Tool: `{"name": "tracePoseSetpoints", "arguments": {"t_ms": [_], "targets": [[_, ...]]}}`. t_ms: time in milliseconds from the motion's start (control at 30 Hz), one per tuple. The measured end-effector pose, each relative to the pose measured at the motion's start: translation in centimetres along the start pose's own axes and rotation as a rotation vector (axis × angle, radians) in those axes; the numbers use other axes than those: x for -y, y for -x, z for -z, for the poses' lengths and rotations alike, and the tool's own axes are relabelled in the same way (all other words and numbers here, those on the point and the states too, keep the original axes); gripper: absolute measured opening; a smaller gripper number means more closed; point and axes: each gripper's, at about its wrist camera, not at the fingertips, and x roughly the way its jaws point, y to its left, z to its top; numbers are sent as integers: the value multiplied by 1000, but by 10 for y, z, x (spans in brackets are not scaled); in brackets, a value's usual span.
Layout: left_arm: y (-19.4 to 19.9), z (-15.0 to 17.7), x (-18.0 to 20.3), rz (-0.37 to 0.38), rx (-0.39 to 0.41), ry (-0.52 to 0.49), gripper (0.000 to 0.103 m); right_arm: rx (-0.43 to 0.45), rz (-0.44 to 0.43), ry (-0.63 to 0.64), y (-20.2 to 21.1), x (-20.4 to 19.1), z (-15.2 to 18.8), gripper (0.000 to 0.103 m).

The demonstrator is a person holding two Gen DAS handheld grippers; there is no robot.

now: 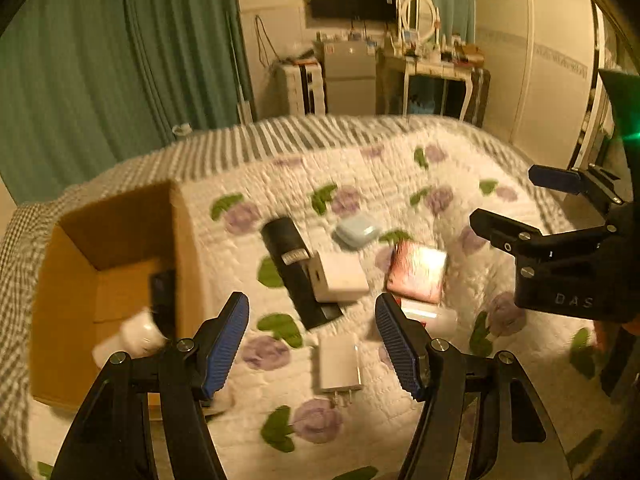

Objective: Organize rigid objects
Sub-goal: 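Grasp the white charger with the left tool while the right tool reaches the red-capped bottle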

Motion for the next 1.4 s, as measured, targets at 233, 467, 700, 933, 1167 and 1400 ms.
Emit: {"name": "tracePoseSetpoints", "arguments": {"t_ms": [233,467,700,933,1167,1400], "targets": [[-52,29,12,-25,-127,34,69,-86,-78,-55,-27,13,13,94],[-85,51,10,-20,-188,66,69,-108,-88,-34,-33,8,15,94],[-98,64,13,27,-208,63,66,-156,-82,29,-45,-8,19,94],[-82,63,13,73,-176,32,41,-198,-108,68,-56,-18,23,78],[-51,54,-4,3,-99,83,41,-238,-204,144,-64,-39,29,68],[-45,50,-7,-23,-88,100,41,-368,-232,298,-91,-76,46,59]]}}
